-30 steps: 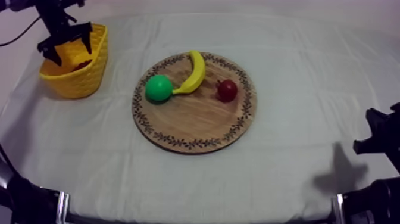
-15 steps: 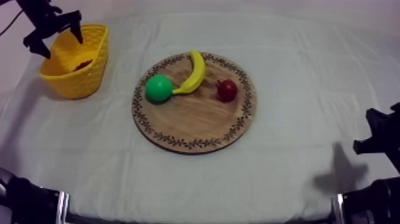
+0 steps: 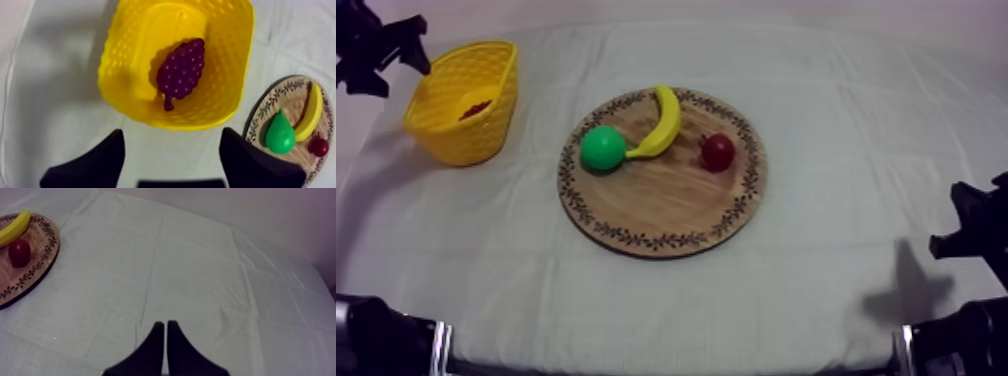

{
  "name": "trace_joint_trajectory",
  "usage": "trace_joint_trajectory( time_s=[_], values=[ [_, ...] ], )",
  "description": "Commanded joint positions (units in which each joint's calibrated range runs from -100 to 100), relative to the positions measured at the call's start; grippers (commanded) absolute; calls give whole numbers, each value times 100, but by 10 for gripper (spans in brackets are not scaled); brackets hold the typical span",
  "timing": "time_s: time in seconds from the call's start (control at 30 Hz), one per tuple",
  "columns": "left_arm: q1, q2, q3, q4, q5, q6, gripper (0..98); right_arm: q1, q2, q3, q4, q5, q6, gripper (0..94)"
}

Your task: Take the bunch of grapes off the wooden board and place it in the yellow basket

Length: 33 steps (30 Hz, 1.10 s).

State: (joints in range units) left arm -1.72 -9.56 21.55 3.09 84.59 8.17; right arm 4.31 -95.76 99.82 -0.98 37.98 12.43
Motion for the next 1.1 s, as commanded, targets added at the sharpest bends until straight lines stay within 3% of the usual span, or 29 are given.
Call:
trace_joint_trajectory(
  time_s=[0.0,0.2,0.43,0.7,0.93,1.07],
  values=[
    [-66,-688,487,20,-178,-139,641,-2,0,-4,3,0,0,3],
    [-38,-1886,1338,31,-793,-419,503,-2,0,-4,3,0,0,3],
    [138,-3444,2566,12,-1898,-433,323,-2,0,-4,3,0,0,3],
    [284,-5328,4262,-137,-3085,-571,224,-2,0,-4,3,0,0,3],
    [283,-6612,5177,83,-3690,-1183,63,-2,0,-4,3,0,0,3],
    [295,-7117,5861,154,-4158,-1256,16,-2,0,-4,3,0,0,3]
  ],
)
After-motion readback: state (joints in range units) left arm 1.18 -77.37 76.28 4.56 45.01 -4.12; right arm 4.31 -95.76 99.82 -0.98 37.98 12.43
